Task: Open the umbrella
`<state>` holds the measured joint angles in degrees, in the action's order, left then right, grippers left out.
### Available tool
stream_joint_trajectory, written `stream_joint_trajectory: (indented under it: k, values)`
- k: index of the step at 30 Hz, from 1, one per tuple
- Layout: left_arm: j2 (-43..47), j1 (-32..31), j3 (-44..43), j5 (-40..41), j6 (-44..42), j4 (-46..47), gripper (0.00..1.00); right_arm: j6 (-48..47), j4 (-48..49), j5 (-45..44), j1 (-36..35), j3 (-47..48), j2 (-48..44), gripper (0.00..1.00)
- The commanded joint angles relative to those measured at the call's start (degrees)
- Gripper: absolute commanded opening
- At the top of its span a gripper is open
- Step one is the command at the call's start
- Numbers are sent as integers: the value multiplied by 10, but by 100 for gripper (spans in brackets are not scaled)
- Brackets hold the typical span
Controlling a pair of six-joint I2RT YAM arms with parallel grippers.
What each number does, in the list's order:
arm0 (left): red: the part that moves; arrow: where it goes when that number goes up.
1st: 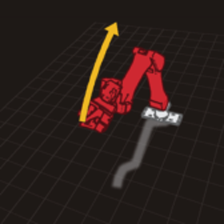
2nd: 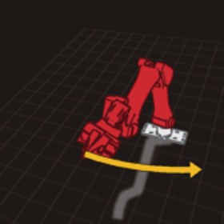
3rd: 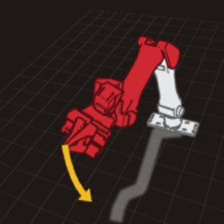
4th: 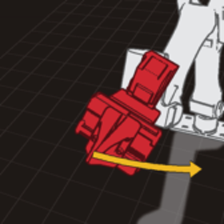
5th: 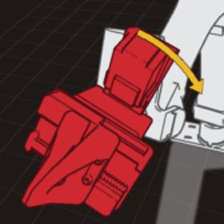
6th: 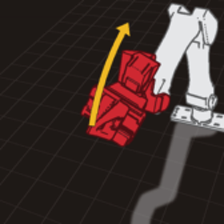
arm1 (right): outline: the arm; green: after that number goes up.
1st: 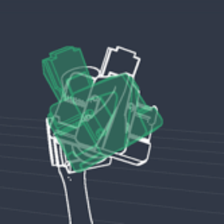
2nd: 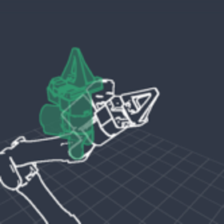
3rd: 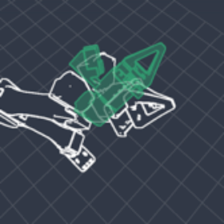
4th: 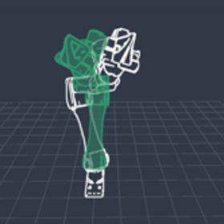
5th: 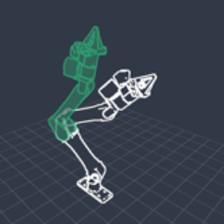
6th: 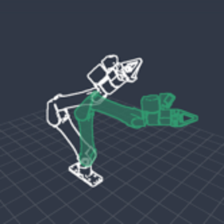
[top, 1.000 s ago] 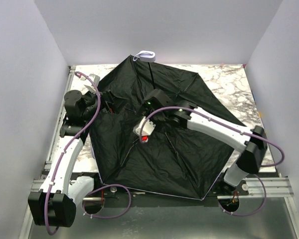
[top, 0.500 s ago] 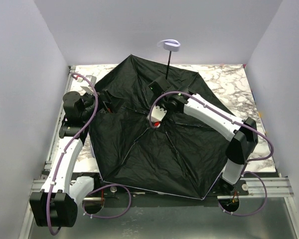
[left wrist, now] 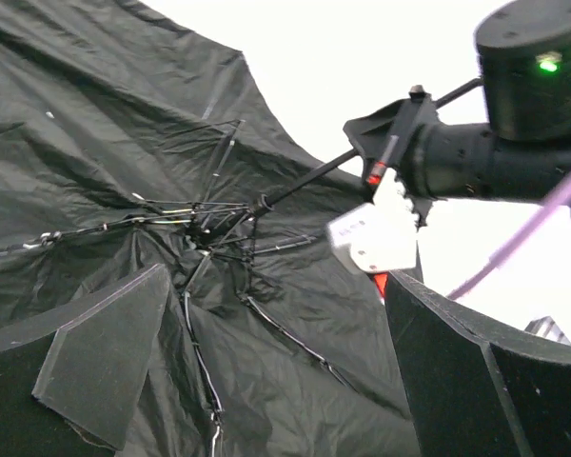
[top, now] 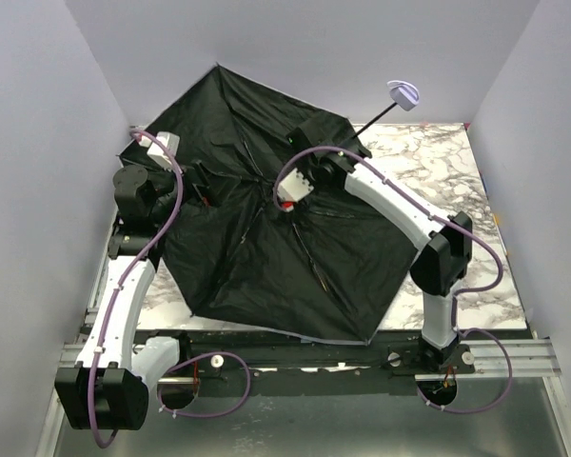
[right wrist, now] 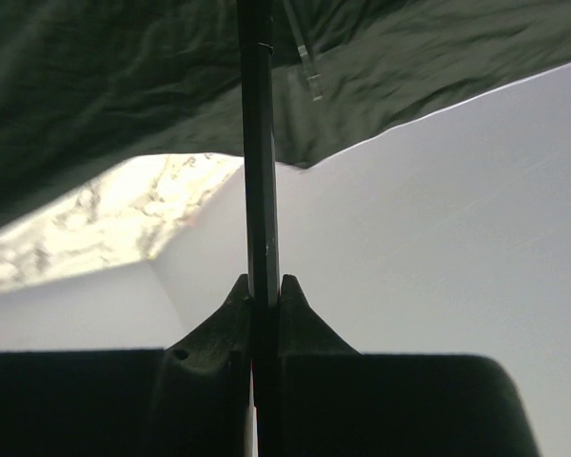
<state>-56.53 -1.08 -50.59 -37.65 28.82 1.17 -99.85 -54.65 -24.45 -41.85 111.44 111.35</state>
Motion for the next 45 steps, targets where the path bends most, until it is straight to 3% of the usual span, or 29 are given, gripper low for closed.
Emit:
stream_joint_trajectory:
  k: [1,7,13,21,23,26,30,34,38,45]
  values:
    - [8,3,-68,-31,-59,27,99,204,18,25,21,126,34,1]
    - [-11,-30,-168,-38,-183,-10,99,366,7,48,26,192,38,1]
    - [-22,-96,-223,25,-347,-83,99,559,12,67,26,229,31,1]
    - [-29,-137,-212,33,-344,-56,91,798,45,124,25,235,9,1]
    - [-35,-155,-205,19,-398,-63,89,837,44,157,25,239,7,1]
    - [-40,-168,-192,19,-521,-47,86,869,43,209,25,229,-3,1]
    - [-65,-168,-186,25,-783,-29,81,860,44,266,19,203,-18,1]
    - [-93,-165,-167,11,-985,-17,67,844,42,289,17,189,-28,1]
    - [-135,-166,-181,17,-1028,10,58,836,25,307,14,195,-29,1]
    - [-193,-177,-189,69,-1058,90,58,829,19,323,4,182,-40,1]
